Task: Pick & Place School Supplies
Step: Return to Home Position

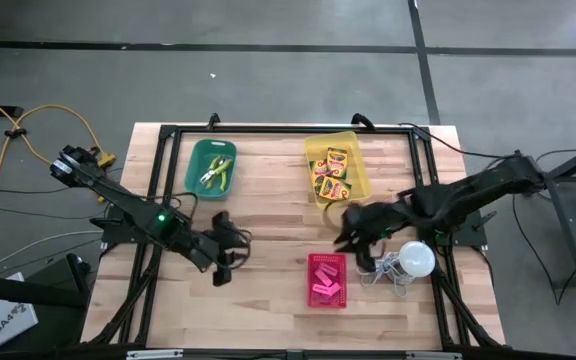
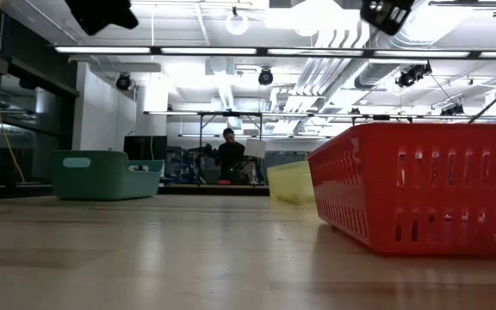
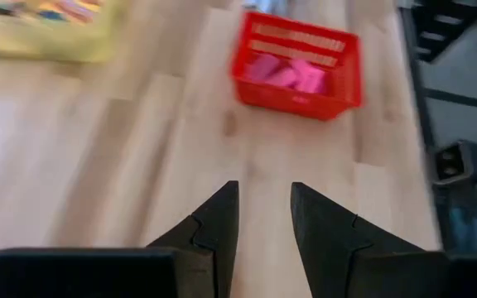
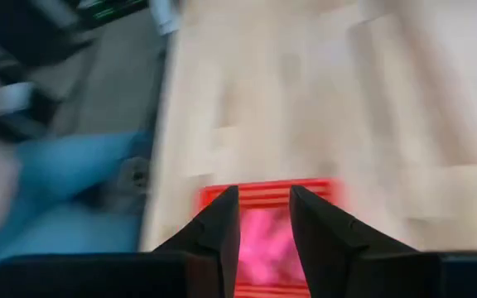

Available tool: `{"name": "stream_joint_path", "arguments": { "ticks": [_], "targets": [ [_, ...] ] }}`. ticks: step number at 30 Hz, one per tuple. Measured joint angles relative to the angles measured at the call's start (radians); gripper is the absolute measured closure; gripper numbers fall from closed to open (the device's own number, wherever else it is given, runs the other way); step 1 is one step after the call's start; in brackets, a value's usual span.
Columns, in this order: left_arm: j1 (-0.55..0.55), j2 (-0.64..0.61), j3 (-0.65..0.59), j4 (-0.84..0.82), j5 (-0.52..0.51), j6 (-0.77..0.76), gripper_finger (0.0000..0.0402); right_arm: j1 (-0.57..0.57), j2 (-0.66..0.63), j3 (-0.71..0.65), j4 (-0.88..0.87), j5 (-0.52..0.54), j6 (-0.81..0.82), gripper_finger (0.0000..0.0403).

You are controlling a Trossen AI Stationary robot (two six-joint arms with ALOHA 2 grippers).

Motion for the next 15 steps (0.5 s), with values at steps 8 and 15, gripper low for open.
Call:
{"name": "stream_joint_path", "arguments": {
  "ticks": [8, 15],
  "targets": [
    [-0.014, -0.119, -0.01, -0.144, -0.181, -0.001, 0.0293, -0.014, -0.347, -0.162, 0.005, 0.243, -0.086, 0.0308],
    [0.009, -0.133, -0.065, -0.145, -0.19, -0.019, 0.0293, -0.074, -0.638, -0.36, 0.093, 0.294, -0.166, 0.0308]
  ]
}}
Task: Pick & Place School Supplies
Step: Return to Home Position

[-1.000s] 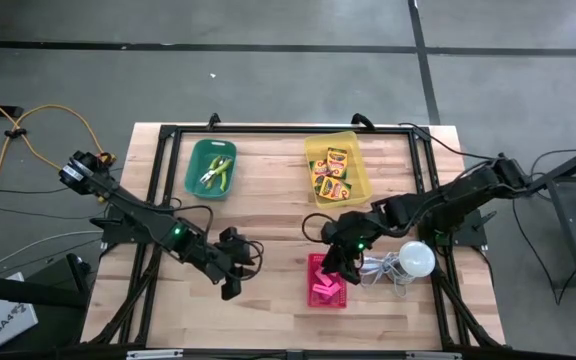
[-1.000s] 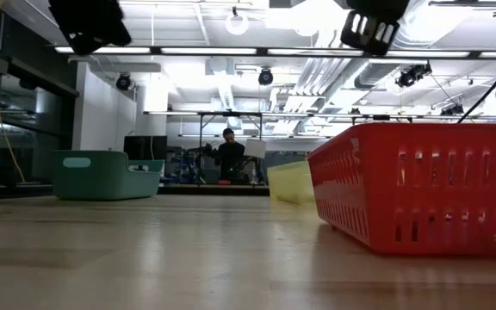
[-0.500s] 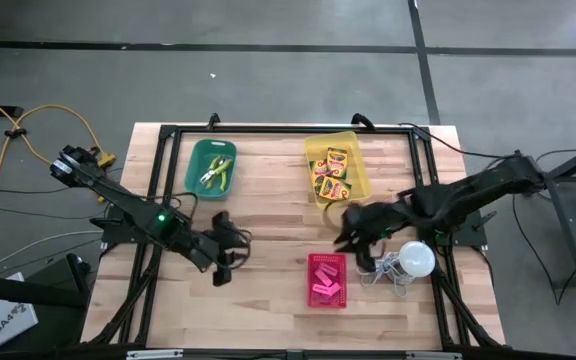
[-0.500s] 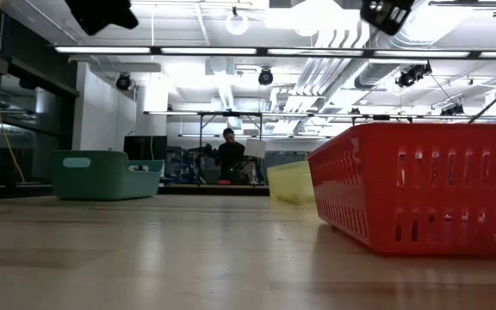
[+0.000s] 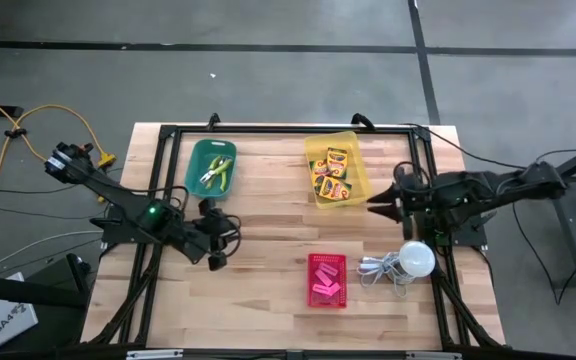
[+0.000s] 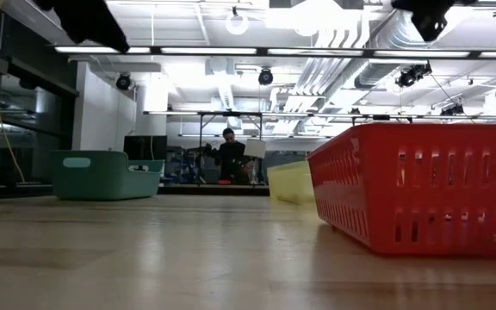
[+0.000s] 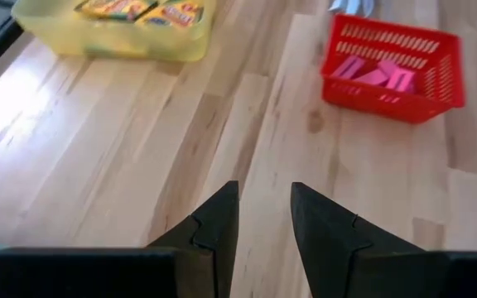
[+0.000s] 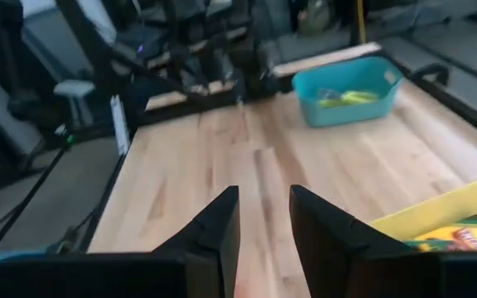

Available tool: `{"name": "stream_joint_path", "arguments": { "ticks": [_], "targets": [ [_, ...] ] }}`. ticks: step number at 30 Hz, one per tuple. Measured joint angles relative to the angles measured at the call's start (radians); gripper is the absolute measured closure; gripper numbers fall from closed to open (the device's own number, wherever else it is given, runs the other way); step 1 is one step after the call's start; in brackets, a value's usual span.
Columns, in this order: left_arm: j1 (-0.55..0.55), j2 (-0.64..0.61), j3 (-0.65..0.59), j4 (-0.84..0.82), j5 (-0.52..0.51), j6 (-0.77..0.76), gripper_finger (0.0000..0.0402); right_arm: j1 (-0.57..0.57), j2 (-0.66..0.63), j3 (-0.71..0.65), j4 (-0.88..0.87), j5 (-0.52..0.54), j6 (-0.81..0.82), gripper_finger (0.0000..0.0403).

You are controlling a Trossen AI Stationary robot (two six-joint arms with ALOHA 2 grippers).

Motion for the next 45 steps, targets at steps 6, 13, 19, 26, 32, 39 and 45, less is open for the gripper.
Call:
{"name": "stream_joint_path", "arguments": {
  "ticks": [6, 13, 19, 26, 32, 39, 45],
  "targets": [
    [0.018, 0.0, -0.03, 0.0, 0.0, -0.053, 0.0293, -0.062, -0.198, -0.184, 0.126, 0.0, -0.041, 0.0308],
    [0.015, 0.0, -0.031, 0.02, 0.001, -0.061, 0.0293, -0.15, -0.351, -0.362, 0.23, -0.036, -0.047, 0.0308],
    [0.012, 0.0, -0.031, 0.025, 0.002, -0.061, 0.0293, -0.217, -0.449, -0.466, 0.282, -0.143, -0.024, 0.0308],
    [0.012, 0.0, -0.031, 0.024, 0.002, -0.061, 0.0293, -0.256, -0.56, -0.567, 0.331, -0.201, 0.002, 0.0308],
    [0.012, 0.0, -0.031, 0.025, 0.002, -0.061, 0.0293, -0.263, -0.622, -0.646, 0.401, -0.213, 0.003, 0.0308],
    [0.012, 0.0, -0.031, 0.024, 0.006, -0.065, 0.0293, -0.262, -0.632, -0.693, 0.454, -0.236, 0.008, 0.0308],
    [0.012, 0.0, -0.031, 0.024, 0.012, -0.069, 0.0293, -0.262, -0.633, -0.693, 0.415, -0.294, 0.021, 0.0308]
  ]
}}
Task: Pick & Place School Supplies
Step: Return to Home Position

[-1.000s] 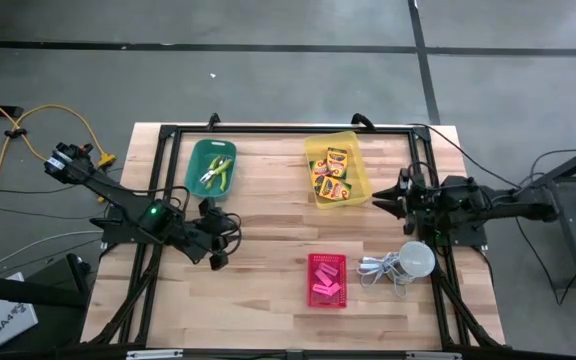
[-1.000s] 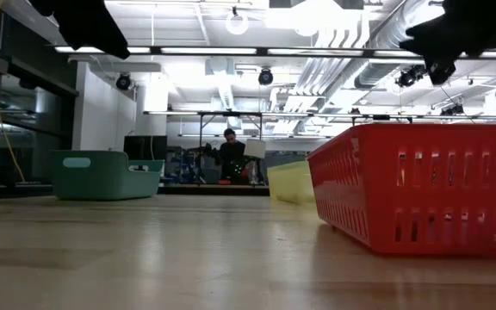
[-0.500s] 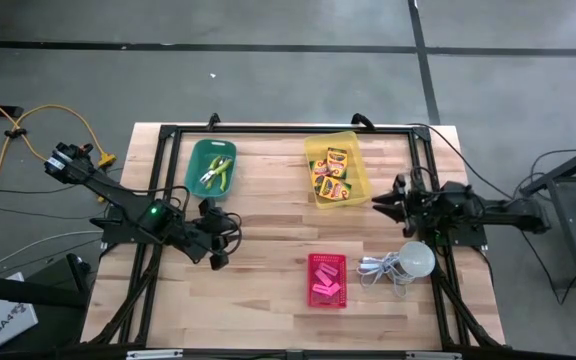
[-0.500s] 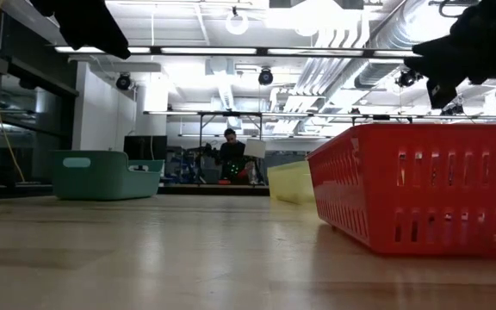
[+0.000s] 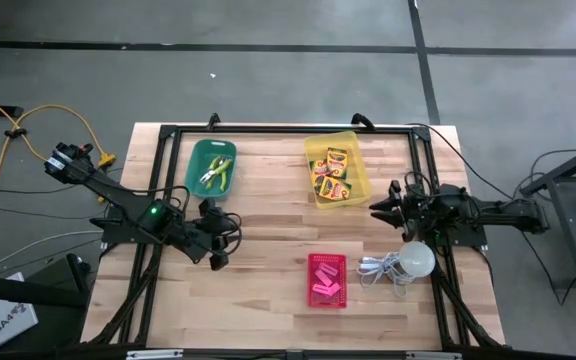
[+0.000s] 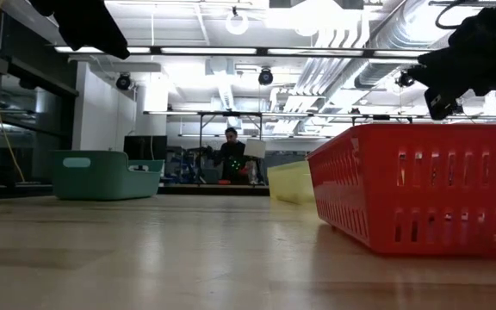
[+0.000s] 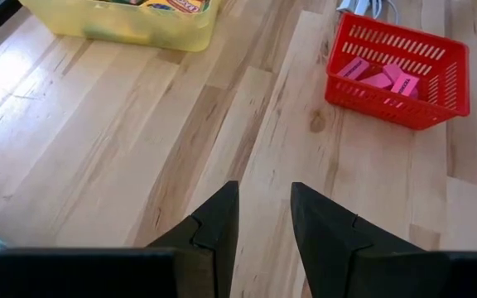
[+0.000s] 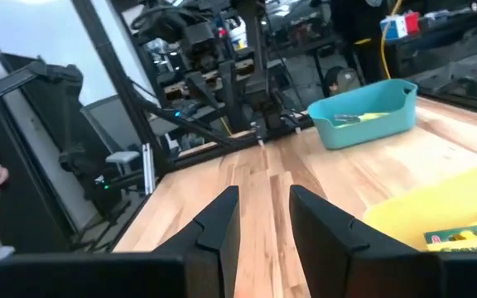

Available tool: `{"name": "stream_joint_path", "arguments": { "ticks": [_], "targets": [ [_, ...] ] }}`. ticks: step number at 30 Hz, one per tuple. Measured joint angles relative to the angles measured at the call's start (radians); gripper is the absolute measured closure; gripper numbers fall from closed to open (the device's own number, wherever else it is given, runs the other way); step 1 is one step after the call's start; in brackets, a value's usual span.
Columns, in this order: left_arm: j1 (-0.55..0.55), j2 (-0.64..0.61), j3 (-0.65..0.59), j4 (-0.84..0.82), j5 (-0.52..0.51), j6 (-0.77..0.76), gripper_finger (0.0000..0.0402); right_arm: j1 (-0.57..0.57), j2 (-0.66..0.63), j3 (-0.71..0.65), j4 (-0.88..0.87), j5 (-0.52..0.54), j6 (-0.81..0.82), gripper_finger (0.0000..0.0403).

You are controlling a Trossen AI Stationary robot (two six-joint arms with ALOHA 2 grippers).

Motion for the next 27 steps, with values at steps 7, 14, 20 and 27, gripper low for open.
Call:
{"name": "stream_joint_path", "arguments": {
  "ticks": [7, 14, 20, 27],
  "targets": [
    [0.0, 0.0, 0.0, 0.004, 0.0, -0.003, 0.0293, 0.0, 0.002, 0.0, -0.027, 0.049, 0.033, 0.0308],
    [0.0, 0.0, 0.0, 0.011, 0.0, -0.003, 0.0293, 0.0, 0.005, 0.0, -0.035, 0.083, 0.041, 0.0308],
    [0.0, 0.0, 0.0, 0.014, 0.013, -0.003, 0.0293, 0.0, 0.005, 0.0, -0.037, 0.083, 0.04, 0.0308],
    [0.0, 0.0, 0.0, 0.029, 0.015, -0.003, 0.0293, 0.0, 0.005, -0.001, -0.038, 0.084, 0.039, 0.0308]
  ]
}}
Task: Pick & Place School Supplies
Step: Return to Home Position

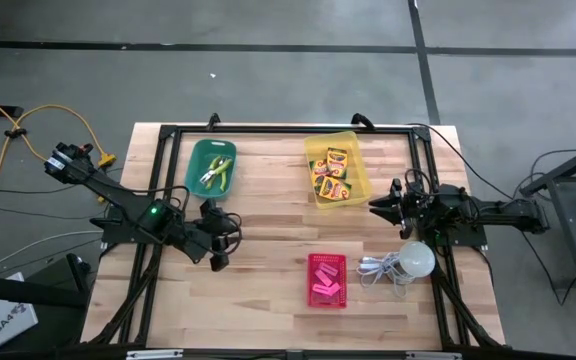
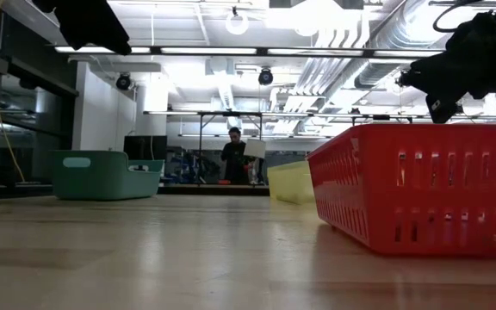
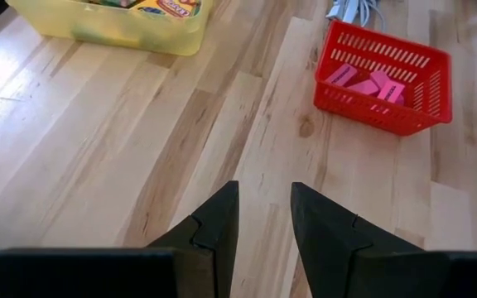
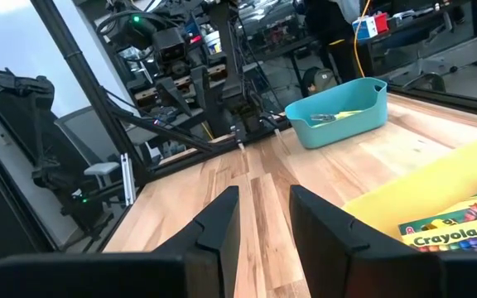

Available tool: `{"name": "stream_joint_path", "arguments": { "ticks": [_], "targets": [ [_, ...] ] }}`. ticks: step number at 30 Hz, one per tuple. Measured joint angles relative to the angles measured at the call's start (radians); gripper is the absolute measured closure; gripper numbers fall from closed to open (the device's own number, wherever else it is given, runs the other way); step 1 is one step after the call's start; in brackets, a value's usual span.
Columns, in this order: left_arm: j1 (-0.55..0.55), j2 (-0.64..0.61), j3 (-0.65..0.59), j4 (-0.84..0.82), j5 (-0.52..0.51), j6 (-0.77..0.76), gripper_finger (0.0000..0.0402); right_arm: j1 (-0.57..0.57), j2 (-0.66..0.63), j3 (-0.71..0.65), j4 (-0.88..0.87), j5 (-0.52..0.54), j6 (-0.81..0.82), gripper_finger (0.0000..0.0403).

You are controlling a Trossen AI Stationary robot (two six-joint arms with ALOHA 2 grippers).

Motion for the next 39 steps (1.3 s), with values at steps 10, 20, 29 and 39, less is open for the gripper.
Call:
{"name": "stream_joint_path", "arguments": {
  "ticks": [10, 20, 29, 39],
  "targets": [
    [0.001, -0.043, 0.0, 0.002, 0.0, 0.033, 0.0293, 0.0, 0.0, 0.0, 0.003, 0.001, -0.001, 0.0308],
    [-0.024, -0.164, -0.072, 0.004, -0.044, 0.139, 0.0293, 0.0, 0.0, 0.0, 0.004, 0.002, -0.001, 0.0308],
    [-0.088, -0.387, -0.34, 0.214, -0.131, 0.235, 0.0293, 0.0, 0.0, -0.001, 0.004, 0.002, -0.001, 0.0308],
    [-0.019, -0.705, -0.595, 0.479, 0.028, 0.51, 0.0293, 0.0, 0.0, -0.001, 0.005, 0.002, -0.001, 0.0308]
  ]
}}
